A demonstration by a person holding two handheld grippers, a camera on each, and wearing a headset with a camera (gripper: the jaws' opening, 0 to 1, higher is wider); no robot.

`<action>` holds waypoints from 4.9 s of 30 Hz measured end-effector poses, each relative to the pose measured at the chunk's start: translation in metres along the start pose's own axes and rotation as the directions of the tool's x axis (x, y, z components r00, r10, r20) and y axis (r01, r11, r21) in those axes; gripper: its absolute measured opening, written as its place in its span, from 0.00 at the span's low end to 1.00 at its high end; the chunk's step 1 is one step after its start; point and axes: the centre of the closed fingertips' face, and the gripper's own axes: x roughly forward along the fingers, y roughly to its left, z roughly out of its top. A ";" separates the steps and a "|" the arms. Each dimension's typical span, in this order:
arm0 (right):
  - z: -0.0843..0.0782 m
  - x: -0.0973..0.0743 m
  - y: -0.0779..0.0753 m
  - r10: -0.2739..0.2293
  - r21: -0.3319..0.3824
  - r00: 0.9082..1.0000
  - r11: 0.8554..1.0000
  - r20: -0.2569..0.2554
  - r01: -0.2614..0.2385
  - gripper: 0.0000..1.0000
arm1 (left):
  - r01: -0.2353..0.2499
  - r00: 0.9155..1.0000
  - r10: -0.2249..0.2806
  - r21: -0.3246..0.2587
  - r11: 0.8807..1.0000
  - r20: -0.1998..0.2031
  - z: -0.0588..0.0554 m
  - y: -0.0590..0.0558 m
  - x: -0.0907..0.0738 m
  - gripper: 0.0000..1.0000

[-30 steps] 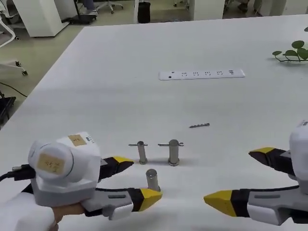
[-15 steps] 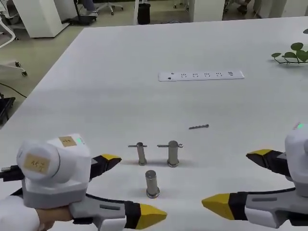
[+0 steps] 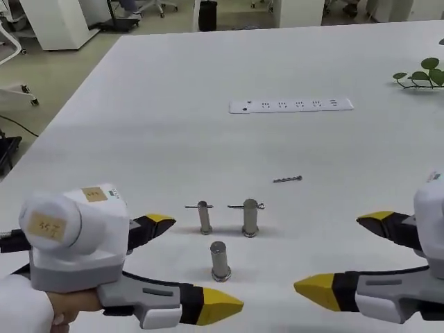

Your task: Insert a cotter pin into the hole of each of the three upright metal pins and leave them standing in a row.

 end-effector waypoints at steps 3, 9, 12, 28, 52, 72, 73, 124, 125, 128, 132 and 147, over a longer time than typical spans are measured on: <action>0.005 -0.002 -0.007 -0.016 -0.029 1.000 0.999 0.004 0.016 0.78 | 0.005 1.000 -0.005 -0.008 1.000 -0.003 -0.002 -0.001 0.000 0.99; 0.012 -0.005 -0.016 -0.018 -0.090 1.000 0.996 -0.018 0.017 0.78 | 0.011 1.000 -0.011 -0.007 1.000 -0.003 -0.002 -0.002 -0.001 0.99; 0.018 -0.007 -0.026 -0.023 -0.133 0.999 0.991 -0.031 0.019 0.78 | 0.010 1.000 -0.010 -0.009 1.000 -0.016 -0.004 -0.003 -0.002 0.99; 0.068 0.003 -0.056 0.020 -0.428 0.989 0.900 -0.149 -0.082 0.74 | 0.011 1.000 -0.012 -0.016 1.000 -0.027 -0.008 -0.002 -0.002 0.99; 0.057 0.051 -0.096 0.033 -0.542 0.917 0.798 -0.398 -0.264 0.62 | -0.004 1.000 0.005 -0.019 1.000 0.016 0.003 -0.002 -0.006 0.99; 0.051 0.106 -0.109 0.011 -0.625 0.855 0.678 -0.519 -0.388 0.39 | -0.001 1.000 0.002 -0.017 1.000 0.008 0.001 -0.005 -0.009 0.99; 0.051 0.110 -0.110 0.006 -0.633 0.853 0.669 -0.521 -0.391 0.38 | -0.002 1.000 0.002 -0.017 1.000 0.009 0.001 -0.005 -0.009 0.99; 0.027 0.144 -0.125 -0.037 -0.565 0.738 0.669 -0.674 -0.483 0.00 | -0.003 1.000 0.004 -0.068 0.998 0.012 -0.003 -0.007 -0.010 0.97; 0.027 0.145 -0.125 -0.037 -0.566 0.737 0.666 -0.675 -0.485 0.00 | -0.003 1.000 0.004 -0.068 0.998 0.013 -0.003 -0.007 -0.010 0.97; 0.027 0.145 -0.125 -0.047 -0.543 0.734 0.706 -0.677 -0.455 0.00 | -0.008 1.000 0.009 -0.070 0.998 0.014 -0.003 -0.006 -0.010 0.97; 0.028 0.142 -0.122 -0.047 -0.532 0.734 0.721 -0.678 -0.444 0.00 | -0.010 1.000 0.011 -0.076 0.997 0.012 -0.005 -0.005 -0.011 0.97; 0.029 0.138 -0.121 -0.052 -0.542 0.734 0.710 -0.677 -0.450 0.00 | -0.003 1.000 0.003 -0.076 0.997 -0.003 -0.008 -0.008 -0.011 0.96</action>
